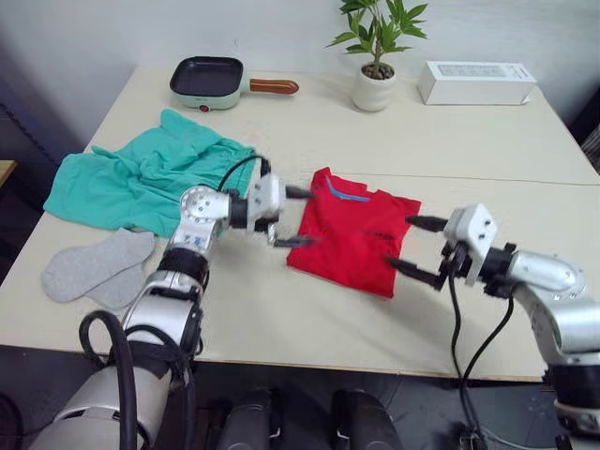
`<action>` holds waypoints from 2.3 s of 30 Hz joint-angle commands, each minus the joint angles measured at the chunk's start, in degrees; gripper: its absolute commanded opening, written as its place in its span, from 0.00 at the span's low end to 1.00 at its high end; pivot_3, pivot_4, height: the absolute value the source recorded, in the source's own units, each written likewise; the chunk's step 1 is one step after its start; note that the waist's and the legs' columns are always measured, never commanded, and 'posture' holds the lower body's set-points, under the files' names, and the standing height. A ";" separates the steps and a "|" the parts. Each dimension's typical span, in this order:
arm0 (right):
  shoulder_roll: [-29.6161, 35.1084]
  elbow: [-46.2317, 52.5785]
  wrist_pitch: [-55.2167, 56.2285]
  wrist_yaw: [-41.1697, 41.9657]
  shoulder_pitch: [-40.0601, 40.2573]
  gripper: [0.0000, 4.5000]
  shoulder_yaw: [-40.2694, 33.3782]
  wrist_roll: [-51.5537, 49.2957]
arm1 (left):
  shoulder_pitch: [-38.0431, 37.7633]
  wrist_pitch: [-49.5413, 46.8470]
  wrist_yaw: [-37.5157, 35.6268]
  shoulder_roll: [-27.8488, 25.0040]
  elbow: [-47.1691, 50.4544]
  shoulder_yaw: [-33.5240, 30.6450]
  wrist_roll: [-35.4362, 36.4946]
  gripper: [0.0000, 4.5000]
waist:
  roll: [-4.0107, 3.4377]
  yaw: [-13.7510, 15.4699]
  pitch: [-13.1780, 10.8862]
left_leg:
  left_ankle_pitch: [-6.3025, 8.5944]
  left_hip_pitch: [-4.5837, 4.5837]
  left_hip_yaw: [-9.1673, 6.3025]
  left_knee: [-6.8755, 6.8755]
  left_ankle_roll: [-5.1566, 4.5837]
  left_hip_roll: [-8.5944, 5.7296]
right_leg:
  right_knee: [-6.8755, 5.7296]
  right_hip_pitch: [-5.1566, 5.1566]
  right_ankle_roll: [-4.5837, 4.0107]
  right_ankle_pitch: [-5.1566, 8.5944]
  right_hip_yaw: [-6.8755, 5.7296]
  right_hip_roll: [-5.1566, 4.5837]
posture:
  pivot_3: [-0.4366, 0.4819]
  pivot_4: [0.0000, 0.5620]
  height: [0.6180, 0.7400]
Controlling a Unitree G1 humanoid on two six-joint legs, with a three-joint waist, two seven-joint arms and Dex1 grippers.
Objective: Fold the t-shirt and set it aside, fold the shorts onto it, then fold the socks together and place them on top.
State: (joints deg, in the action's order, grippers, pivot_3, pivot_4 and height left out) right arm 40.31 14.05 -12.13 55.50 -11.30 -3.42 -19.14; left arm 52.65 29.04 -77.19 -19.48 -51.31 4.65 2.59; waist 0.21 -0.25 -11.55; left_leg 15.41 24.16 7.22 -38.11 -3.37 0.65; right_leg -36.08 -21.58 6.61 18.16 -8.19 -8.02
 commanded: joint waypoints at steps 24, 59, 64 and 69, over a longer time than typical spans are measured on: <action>-1.69 -18.42 20.28 -7.03 0.95 0.14 5.77 16.26 | 4.04 10.25 19.97 3.28 -13.69 13.48 -16.24 0.52 | 0.18 1.56 0.21 | -0.13 -0.10 -0.24 -0.13 -0.41 -0.47 | -0.01 0.22 0.16 -0.21 -0.11 -0.57 | 0.48 0.27 1.00; 5.46 -11.88 28.97 6.53 8.58 0.00 10.24 10.87 | -37.72 -25.44 16.94 -16.82 59.92 11.28 -5.20 0.01 | 0.03 0.27 0.37 | 0.05 -0.23 -0.37 0.07 -0.06 -0.12 | 0.27 0.38 0.01 -0.19 0.42 -0.56 | 0.48 0.27 1.00; 4.47 -12.46 26.99 5.86 7.67 0.00 9.81 9.29 | -37.90 -28.42 16.91 -17.08 61.81 11.04 -3.68 0.12 | 0.03 0.25 0.37 | 0.05 -0.24 -0.35 0.07 -0.06 -0.11 | 0.27 0.38 0.00 -0.19 0.43 -0.56 | 0.48 0.27 1.00; 9.56 -3.93 15.03 11.62 12.45 0.42 9.04 0.35 | -37.94 -30.19 18.95 -16.40 63.72 7.65 0.17 0.42 | -0.01 0.67 0.35 | 0.05 -0.24 -0.35 0.08 -0.08 -0.11 | 0.28 0.38 0.00 -0.18 0.44 -0.58 | 0.48 0.27 1.00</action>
State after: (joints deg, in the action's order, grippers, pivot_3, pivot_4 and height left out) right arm 47.83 5.86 7.88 64.48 -1.04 6.67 -15.05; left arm 15.16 0.09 -58.91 -35.81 9.90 14.88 0.05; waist 0.20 0.42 -11.20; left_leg 15.48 23.93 6.87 -38.03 -3.48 0.54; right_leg -35.79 -21.22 6.61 17.98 -7.75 -8.62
